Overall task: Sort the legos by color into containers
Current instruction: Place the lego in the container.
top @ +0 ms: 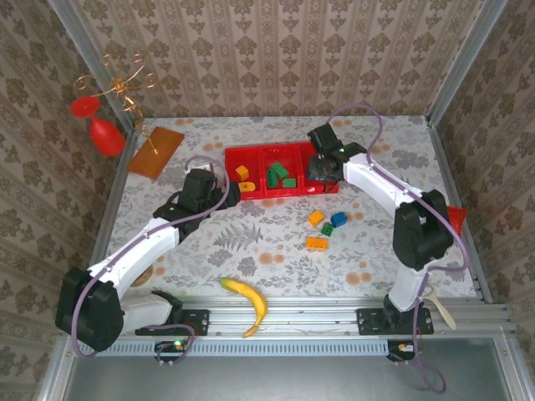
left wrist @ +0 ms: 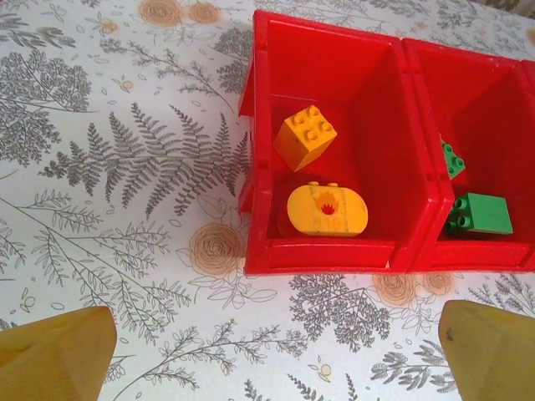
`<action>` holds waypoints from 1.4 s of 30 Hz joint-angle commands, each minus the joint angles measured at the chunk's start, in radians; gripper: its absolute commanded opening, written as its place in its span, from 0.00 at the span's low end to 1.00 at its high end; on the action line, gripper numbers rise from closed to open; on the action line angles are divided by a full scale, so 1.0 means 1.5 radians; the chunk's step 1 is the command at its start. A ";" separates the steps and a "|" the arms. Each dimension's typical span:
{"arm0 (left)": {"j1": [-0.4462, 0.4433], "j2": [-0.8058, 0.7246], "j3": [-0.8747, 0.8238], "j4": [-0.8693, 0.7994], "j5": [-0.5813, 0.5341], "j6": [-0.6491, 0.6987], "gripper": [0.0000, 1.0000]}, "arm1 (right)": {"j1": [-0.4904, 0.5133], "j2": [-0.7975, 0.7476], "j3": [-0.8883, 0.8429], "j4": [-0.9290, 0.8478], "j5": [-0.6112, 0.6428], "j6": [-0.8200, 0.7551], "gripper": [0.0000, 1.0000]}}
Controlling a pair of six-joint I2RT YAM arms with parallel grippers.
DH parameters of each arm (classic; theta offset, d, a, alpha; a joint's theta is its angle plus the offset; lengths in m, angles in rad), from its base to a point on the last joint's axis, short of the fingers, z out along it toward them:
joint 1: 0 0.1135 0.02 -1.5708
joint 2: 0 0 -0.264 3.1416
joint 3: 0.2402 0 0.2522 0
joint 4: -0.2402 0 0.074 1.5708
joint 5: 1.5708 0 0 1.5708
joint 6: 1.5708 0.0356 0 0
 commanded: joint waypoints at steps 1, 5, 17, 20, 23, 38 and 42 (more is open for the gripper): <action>0.005 -0.009 -0.004 0.002 0.008 -0.014 1.00 | -0.007 0.058 0.068 -0.041 0.018 -0.045 0.18; 0.006 -0.012 -0.002 -0.002 0.011 -0.013 1.00 | -0.020 0.112 0.127 -0.058 0.013 -0.054 0.25; 0.005 -0.013 0.001 -0.003 0.021 -0.012 1.00 | -0.030 0.129 0.142 -0.063 -0.003 -0.062 0.48; 0.005 -0.014 0.002 -0.003 0.021 -0.010 1.00 | -0.030 0.114 0.131 -0.061 -0.005 -0.063 0.50; 0.005 -0.014 0.002 -0.004 0.023 -0.007 1.00 | -0.030 0.093 0.119 -0.058 -0.008 -0.063 0.51; 0.004 -0.012 0.003 -0.004 0.022 -0.004 1.00 | -0.024 -0.105 -0.060 -0.056 -0.005 0.006 0.56; 0.004 -0.012 0.002 -0.003 0.020 -0.005 1.00 | -0.012 -0.175 -0.147 -0.061 0.011 0.050 0.59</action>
